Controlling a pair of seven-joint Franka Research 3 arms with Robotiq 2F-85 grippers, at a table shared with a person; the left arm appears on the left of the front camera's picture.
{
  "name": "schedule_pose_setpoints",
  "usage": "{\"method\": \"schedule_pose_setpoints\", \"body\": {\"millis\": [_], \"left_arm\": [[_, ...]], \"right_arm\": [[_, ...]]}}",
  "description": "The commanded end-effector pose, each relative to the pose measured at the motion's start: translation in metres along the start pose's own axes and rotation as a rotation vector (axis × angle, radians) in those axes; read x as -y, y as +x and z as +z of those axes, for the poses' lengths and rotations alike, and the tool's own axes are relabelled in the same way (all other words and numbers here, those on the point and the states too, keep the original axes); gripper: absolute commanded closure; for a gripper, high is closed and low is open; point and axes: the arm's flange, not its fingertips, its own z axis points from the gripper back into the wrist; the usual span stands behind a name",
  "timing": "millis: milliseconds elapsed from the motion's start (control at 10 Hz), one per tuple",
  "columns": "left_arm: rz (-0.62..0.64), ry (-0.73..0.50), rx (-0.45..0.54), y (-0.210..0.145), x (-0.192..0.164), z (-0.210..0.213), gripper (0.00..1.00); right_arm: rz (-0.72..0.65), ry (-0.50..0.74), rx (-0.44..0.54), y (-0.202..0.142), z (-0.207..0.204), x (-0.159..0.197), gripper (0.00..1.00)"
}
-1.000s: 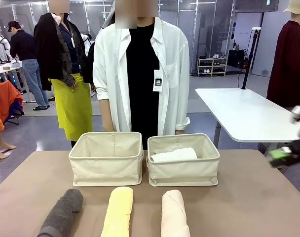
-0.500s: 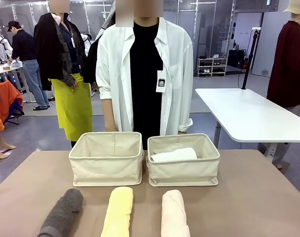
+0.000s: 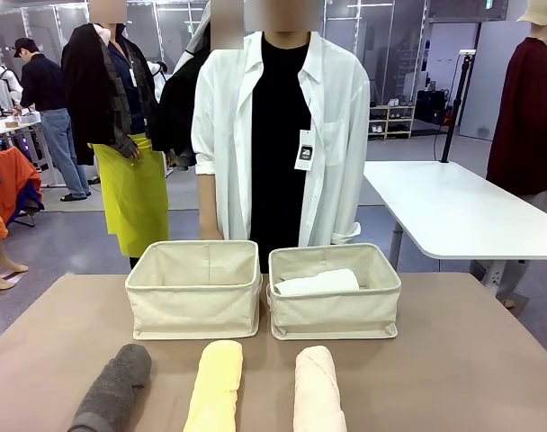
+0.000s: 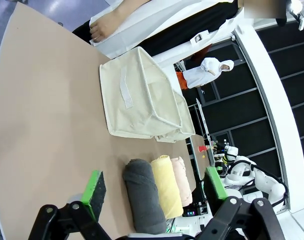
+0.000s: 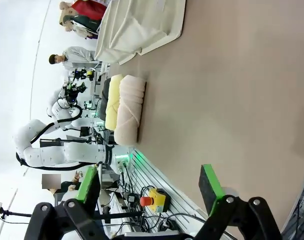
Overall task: Divide the towels into two baskets.
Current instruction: Pick up one hotel-folded towel from the bottom of the table and place it in the Fabric basket indicated by the person.
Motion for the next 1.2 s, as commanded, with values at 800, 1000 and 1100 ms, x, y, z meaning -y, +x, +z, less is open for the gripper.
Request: {"method": "schedule_pose_setpoints", "body": {"millis": [800, 1000, 1100], "left_arm": [[-0.003, -0.002, 0.001, -0.0009, 0.0005, 0.0036, 0.00], [-0.003, -0.002, 0.001, -0.0009, 0.0005, 0.0036, 0.00], [0.000, 0.000, 0.000, 0.0000, 0.0000, 0.0001, 0.00]], "right_arm": [[0.013, 0.000, 0.006, -0.0018, -0.0006, -0.0054, 0.00], [0.013, 0.000, 0.006, -0.0018, -0.0006, -0.0054, 0.00], [0.013, 0.000, 0.006, -0.0018, -0.0006, -0.0054, 0.00]]}}
